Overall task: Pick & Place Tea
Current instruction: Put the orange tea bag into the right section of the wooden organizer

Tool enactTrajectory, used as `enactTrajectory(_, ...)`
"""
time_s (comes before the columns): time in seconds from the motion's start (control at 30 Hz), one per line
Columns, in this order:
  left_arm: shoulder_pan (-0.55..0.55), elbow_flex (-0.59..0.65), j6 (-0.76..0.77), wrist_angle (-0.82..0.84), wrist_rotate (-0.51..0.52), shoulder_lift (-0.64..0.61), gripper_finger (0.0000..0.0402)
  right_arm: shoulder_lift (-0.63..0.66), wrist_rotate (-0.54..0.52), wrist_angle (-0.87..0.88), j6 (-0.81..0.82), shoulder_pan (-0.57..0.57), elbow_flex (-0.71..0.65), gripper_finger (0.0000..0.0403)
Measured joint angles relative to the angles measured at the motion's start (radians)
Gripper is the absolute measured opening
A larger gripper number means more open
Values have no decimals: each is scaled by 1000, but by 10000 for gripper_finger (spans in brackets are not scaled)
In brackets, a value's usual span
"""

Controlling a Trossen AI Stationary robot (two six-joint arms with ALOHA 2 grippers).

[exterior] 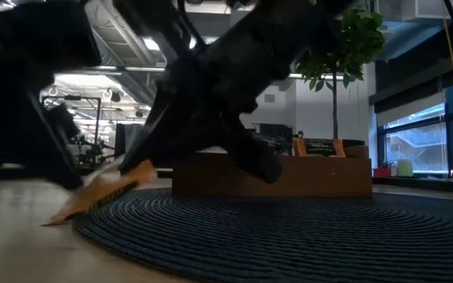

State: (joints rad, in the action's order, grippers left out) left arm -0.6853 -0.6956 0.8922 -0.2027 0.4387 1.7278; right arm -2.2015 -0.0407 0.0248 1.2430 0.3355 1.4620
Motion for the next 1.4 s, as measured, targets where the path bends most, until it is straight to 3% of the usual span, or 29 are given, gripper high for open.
enactTrajectory(0.2,3,-1,-72,36,3,-124,99,74,-19,67,-98,-20,0,5)
enactTrajectory(0.43,40,-1,-46,168,-22,-359,100,293,-257,382,-316,-38,0,4)
enactTrajectory(0.57,116,-1,27,206,-121,-497,102,427,-420,437,-661,-13,0,3)
enactTrajectory(0.77,265,-1,89,178,-244,-617,98,537,-492,288,-1348,76,0,3)
enactTrajectory(1.03,410,-1,73,-4,-303,-655,103,522,-897,204,-2084,149,1,4)
enactTrajectory(1.2,463,-1,93,-70,-303,-654,104,502,-956,210,-2350,149,0,4)
enactTrajectory(1.4,504,-1,170,-77,-310,-654,104,500,-931,210,-2470,150,0,4)
